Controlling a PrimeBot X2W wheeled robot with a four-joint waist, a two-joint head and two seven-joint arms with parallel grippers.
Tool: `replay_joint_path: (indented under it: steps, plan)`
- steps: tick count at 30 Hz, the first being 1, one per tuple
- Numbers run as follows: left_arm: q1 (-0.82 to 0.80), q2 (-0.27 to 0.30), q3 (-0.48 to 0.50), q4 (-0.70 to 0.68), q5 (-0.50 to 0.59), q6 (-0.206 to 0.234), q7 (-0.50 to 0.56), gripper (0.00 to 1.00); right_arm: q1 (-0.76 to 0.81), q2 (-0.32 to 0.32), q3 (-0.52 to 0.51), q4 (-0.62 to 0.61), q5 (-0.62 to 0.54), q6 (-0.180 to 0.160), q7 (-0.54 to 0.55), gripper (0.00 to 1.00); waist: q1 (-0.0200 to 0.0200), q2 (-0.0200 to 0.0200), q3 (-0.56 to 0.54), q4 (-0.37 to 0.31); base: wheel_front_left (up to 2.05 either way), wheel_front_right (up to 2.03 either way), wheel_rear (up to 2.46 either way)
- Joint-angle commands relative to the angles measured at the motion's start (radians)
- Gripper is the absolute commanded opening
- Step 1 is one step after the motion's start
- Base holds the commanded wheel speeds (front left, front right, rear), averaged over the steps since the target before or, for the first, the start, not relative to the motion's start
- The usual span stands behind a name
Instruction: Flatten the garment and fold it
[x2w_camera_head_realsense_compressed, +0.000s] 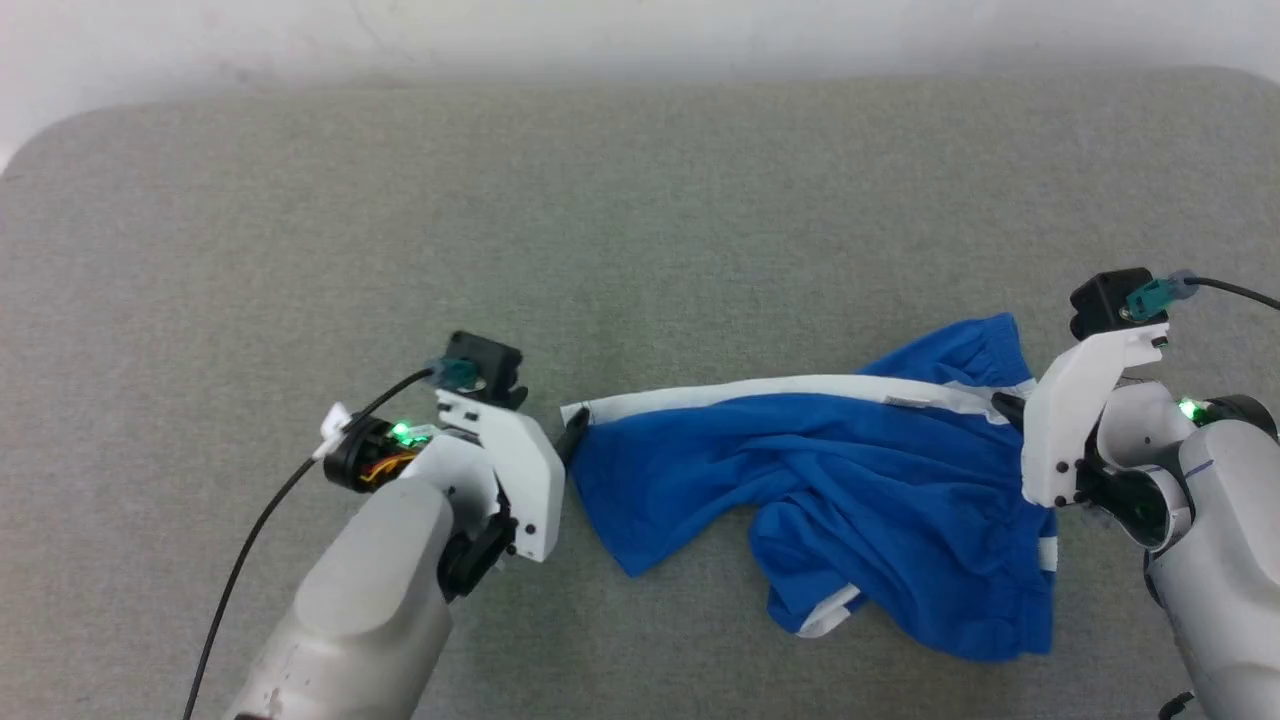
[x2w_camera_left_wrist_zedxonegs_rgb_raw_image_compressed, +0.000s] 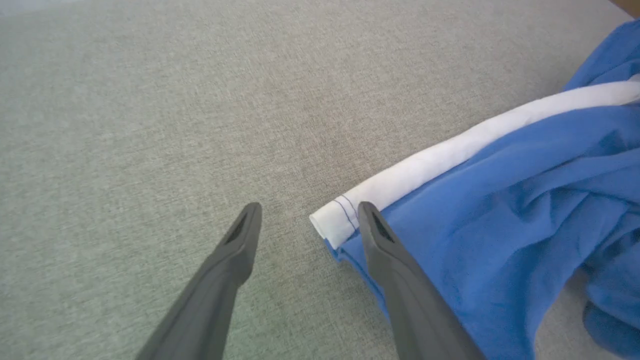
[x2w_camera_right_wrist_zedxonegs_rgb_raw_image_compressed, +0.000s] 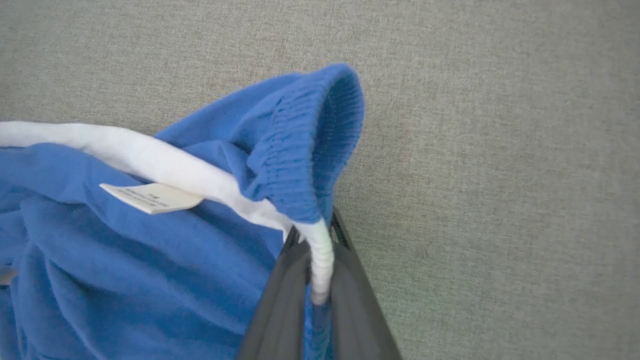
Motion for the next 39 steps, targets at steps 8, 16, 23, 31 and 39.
replay_joint_path:
  steps: [8,16,23,31,39]
  plan:
    - [-0.102,0.011,-0.252,0.142,-0.132,-0.007,0.200,0.45,-0.025,0.004,0.021,-0.008,0.017,-0.002,-0.012,0.00,0.0000,-0.0001,0.048,-0.030,0.00,0.00,0.00]
    - [-0.140,0.034,-0.397,0.162,-0.252,-0.007,0.236,0.00,-0.023,0.009,0.047,-0.010,0.034,-0.002,-0.027,0.00,0.0000,-0.0001,0.048,-0.036,0.00,0.00,0.00]
    - [-0.225,0.072,-0.327,0.178,-0.241,0.008,-0.032,0.00,-0.023,-0.001,0.028,-0.018,0.064,-0.002,-0.084,0.00,0.0000,-0.0001,-0.021,-0.013,0.00,0.00,0.00]
    - [-0.410,0.120,-0.242,0.199,-0.246,0.026,-0.170,0.00,-0.159,0.019,-0.013,-0.014,0.043,-0.002,-0.169,0.00,0.0000,-0.0001,-0.042,0.001,0.00,0.00,0.00]
    - [-0.668,0.154,-0.159,0.256,-0.245,0.047,-0.292,0.00,-0.453,0.075,-0.080,0.023,-0.009,-0.002,-0.256,0.00,0.0000,-0.0001,0.087,-0.014,0.00,0.00,0.00]
